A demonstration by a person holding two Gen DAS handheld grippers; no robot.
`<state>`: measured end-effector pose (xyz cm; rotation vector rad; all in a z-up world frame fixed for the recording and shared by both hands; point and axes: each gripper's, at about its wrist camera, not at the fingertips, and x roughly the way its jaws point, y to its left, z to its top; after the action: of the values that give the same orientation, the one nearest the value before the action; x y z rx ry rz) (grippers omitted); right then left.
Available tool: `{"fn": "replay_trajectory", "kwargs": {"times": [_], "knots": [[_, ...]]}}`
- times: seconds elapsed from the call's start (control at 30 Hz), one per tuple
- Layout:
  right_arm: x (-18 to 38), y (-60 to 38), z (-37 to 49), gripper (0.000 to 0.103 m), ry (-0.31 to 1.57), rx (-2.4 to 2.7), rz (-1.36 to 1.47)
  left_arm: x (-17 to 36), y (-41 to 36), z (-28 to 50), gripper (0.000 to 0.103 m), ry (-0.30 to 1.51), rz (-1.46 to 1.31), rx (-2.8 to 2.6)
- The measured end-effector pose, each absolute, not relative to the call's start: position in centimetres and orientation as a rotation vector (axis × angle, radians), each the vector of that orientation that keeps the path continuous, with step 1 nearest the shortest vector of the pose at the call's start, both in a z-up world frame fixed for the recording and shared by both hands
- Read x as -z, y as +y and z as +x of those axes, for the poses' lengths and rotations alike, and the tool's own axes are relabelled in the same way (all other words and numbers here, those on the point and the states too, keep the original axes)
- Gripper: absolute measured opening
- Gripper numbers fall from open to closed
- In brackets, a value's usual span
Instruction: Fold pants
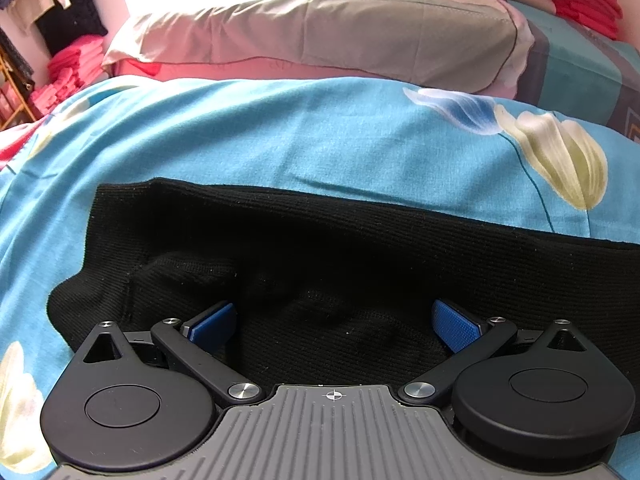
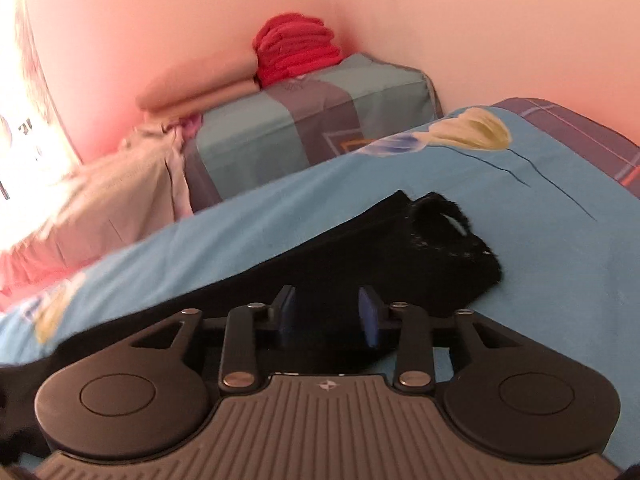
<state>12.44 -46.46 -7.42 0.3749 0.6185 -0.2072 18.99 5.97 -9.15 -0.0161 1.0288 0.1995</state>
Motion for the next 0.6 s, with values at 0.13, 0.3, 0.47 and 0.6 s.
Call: {"fn": "replay_trajectory", "kwargs": {"times": [0.13, 0.3, 0.47, 0.6], "knots": [[7.5, -47.2, 10.1, 0.044, 0.637, 0.202, 0.484, 9.2, 6.0, 19.1, 0.103, 1.034, -0.014, -0.198], [7.6, -43.2, 8.4, 0.045, 0.653, 0.064, 0.382, 8.6, 5.8, 19.0, 0.103, 1.054, -0.017, -0.225], [7.4, -37.2, 9.4, 0.045, 0.666, -0.201, 0.335, 6.5, 5.8, 16.2, 0.103, 1.023, -0.090, -0.247], [7.3, -33.8, 10.7, 0.044, 0.678, -0.334, 0.329, 6.7, 4.2, 14.3, 0.103, 1.027, -0.069, -0.162]]}}
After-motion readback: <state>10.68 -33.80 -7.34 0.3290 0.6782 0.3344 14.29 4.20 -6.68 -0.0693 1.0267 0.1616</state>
